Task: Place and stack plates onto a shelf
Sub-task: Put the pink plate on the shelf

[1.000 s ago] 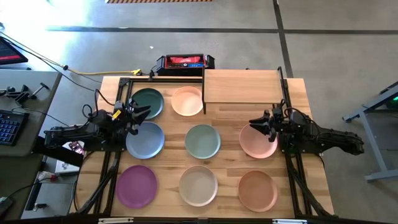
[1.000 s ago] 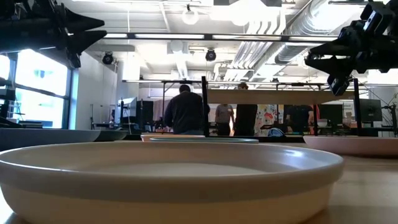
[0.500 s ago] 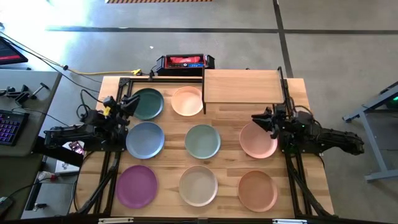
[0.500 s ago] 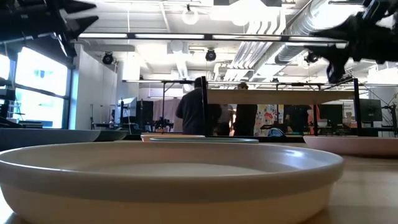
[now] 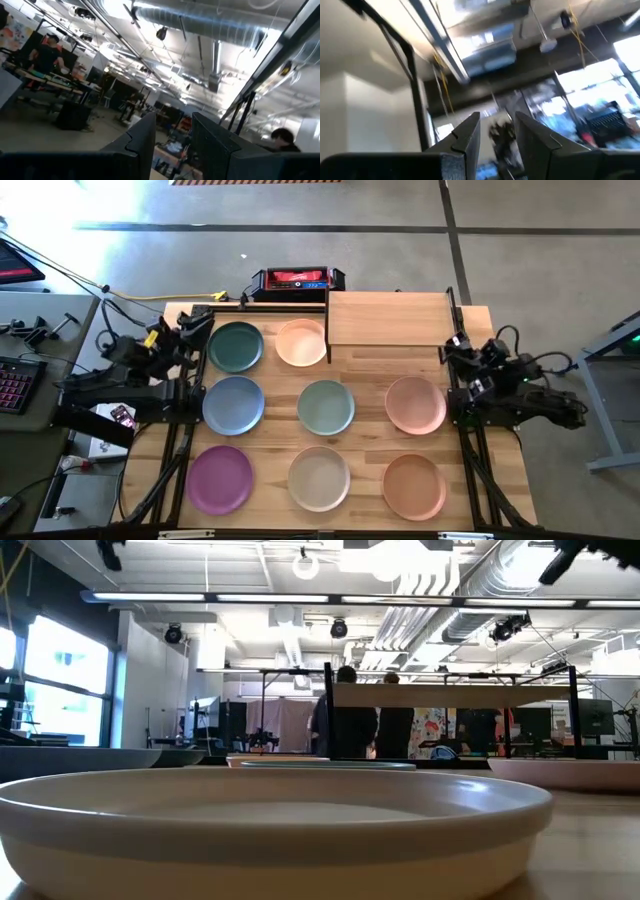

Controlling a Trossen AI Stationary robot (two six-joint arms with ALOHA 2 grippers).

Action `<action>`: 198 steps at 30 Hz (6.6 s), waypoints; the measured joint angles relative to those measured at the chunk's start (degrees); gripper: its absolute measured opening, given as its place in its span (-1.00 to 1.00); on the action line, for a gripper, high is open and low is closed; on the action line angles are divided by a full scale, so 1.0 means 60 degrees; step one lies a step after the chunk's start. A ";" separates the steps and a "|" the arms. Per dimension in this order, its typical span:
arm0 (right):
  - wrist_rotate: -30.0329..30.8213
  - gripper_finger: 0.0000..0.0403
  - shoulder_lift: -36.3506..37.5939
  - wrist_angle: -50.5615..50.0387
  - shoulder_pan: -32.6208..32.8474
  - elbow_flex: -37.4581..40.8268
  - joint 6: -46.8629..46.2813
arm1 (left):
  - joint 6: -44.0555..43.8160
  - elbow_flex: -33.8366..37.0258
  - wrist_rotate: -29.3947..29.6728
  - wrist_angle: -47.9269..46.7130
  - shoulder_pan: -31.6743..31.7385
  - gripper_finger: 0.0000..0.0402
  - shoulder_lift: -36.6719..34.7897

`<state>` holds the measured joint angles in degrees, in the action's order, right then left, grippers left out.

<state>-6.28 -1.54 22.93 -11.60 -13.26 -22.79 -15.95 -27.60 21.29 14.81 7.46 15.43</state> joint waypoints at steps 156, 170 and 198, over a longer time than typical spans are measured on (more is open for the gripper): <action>0.0980 -1.00 -1.5610 -1.6338 0.4426 -1.2090 -0.6856 | -0.0065 -0.1718 -0.0942 -0.6298 -0.0002 -0.42 0.1314; 0.2054 -1.00 -1.5618 -1.8552 0.4433 -1.4070 -0.6352 | -0.0065 -0.1718 -0.0873 -0.6298 0.0000 -0.42 0.1314; 0.4556 -1.00 -1.5585 -1.8824 0.1519 -1.4989 -0.0218 | -0.0065 -0.1718 0.0401 -0.6285 0.0000 -0.42 0.1314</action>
<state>21.06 -95.04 -90.02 -2.48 -103.20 -24.10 -16.34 -37.91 23.69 -22.91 7.46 23.31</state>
